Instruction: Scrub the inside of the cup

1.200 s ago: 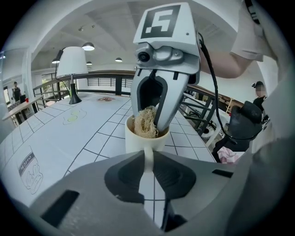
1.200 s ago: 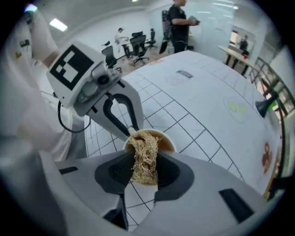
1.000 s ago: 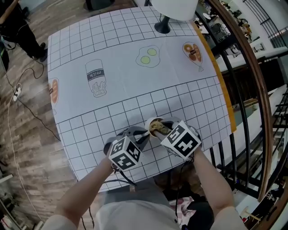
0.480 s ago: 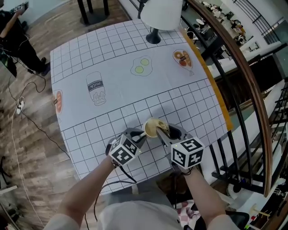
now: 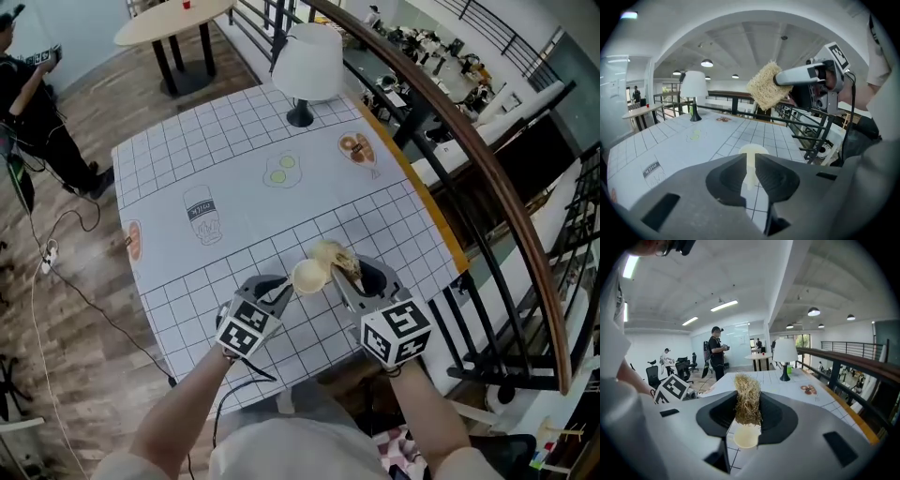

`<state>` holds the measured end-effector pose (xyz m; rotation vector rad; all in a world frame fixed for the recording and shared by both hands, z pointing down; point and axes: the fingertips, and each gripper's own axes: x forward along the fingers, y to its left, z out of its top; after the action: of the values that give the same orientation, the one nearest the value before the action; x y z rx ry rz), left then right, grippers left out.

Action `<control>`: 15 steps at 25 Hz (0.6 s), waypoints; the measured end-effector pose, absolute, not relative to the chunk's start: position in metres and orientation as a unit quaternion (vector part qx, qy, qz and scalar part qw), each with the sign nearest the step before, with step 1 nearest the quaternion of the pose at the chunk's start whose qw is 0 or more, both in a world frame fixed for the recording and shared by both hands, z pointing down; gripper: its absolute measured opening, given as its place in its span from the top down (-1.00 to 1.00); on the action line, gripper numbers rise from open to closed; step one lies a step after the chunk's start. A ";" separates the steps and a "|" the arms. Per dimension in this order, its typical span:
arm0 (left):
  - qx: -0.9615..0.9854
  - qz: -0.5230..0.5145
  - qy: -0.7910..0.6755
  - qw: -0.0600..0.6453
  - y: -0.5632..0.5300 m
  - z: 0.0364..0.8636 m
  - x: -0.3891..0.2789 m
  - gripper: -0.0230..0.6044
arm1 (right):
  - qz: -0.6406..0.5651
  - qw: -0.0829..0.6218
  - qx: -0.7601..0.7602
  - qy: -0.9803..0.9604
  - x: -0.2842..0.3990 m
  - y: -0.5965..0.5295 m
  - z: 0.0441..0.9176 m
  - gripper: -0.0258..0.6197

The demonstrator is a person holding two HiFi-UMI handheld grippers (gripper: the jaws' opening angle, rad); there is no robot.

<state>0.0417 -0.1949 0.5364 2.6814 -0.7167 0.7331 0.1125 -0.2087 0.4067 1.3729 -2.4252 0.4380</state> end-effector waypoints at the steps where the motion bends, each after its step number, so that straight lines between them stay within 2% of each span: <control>1: 0.929 0.241 -0.254 0.121 -0.197 0.521 0.039 0.72 | 0.139 0.150 0.485 -0.850 0.114 -0.206 0.396 0.57; 7: 0.943 0.157 -0.290 0.047 -0.197 0.418 0.025 0.76 | 0.059 0.122 0.512 -0.848 0.118 -0.185 0.338 0.57; 12: 0.946 0.090 -0.311 -0.015 -0.182 0.333 0.015 0.83 | 0.007 0.067 0.509 -0.858 0.108 -0.158 0.272 0.56; 15: 0.946 0.043 -0.319 -0.029 -0.166 0.278 0.010 0.85 | -0.030 0.041 0.495 -0.867 0.097 -0.141 0.230 0.56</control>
<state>0.0097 -0.1661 0.2775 3.0303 -1.0205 0.1372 0.0972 -0.1407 0.2298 1.5159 -2.6559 -0.0909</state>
